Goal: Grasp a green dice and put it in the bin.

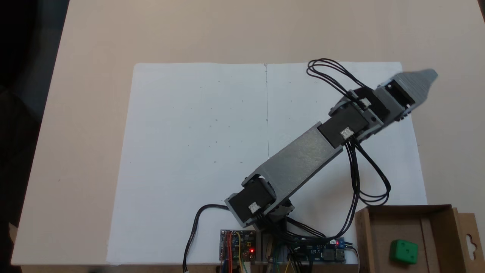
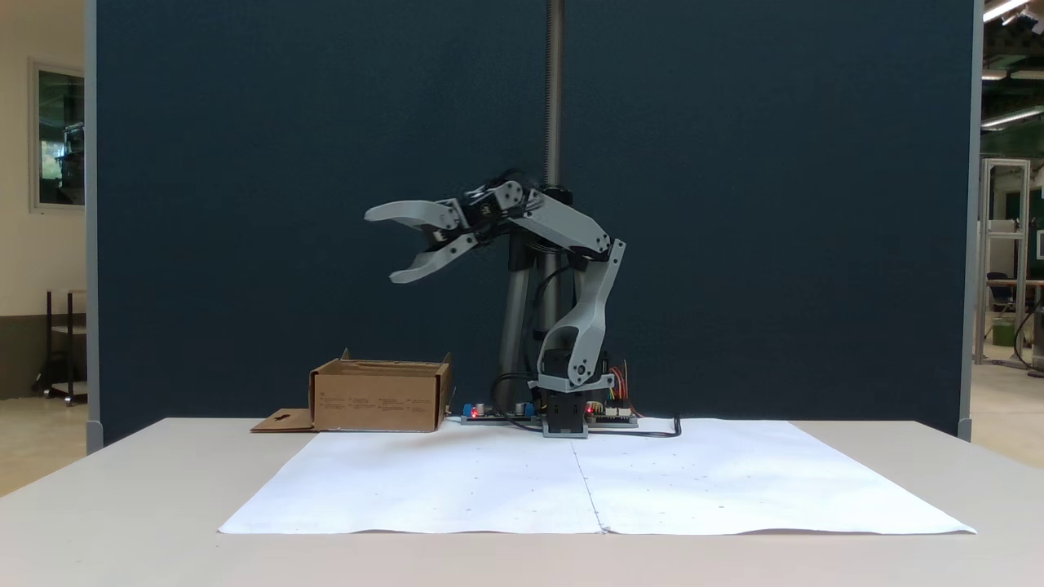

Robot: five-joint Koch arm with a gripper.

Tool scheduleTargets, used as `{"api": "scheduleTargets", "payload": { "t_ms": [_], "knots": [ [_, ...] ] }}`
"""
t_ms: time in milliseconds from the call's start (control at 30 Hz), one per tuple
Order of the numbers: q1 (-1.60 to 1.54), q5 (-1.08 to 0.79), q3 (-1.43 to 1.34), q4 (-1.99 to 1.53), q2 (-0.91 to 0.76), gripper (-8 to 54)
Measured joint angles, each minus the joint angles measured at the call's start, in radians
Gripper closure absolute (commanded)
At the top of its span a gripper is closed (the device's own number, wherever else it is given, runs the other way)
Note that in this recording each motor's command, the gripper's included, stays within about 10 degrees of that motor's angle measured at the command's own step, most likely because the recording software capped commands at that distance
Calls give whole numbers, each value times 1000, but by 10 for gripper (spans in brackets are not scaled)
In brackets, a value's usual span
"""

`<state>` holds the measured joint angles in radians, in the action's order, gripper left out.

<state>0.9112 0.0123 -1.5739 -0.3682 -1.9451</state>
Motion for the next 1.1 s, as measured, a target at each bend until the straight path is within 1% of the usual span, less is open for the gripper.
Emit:
{"api": "scheduleTargets", "payload": {
  "t_ms": [367,500,667,800,1100],
  "knots": [
    [-489,0,-23,3,48,18],
    [-661,0,-115,8,46,18],
    [-813,0,-350,140,31,20],
    [-888,0,-560,267,-18,20],
    [-919,0,-868,554,-163,18]
  ]
}}
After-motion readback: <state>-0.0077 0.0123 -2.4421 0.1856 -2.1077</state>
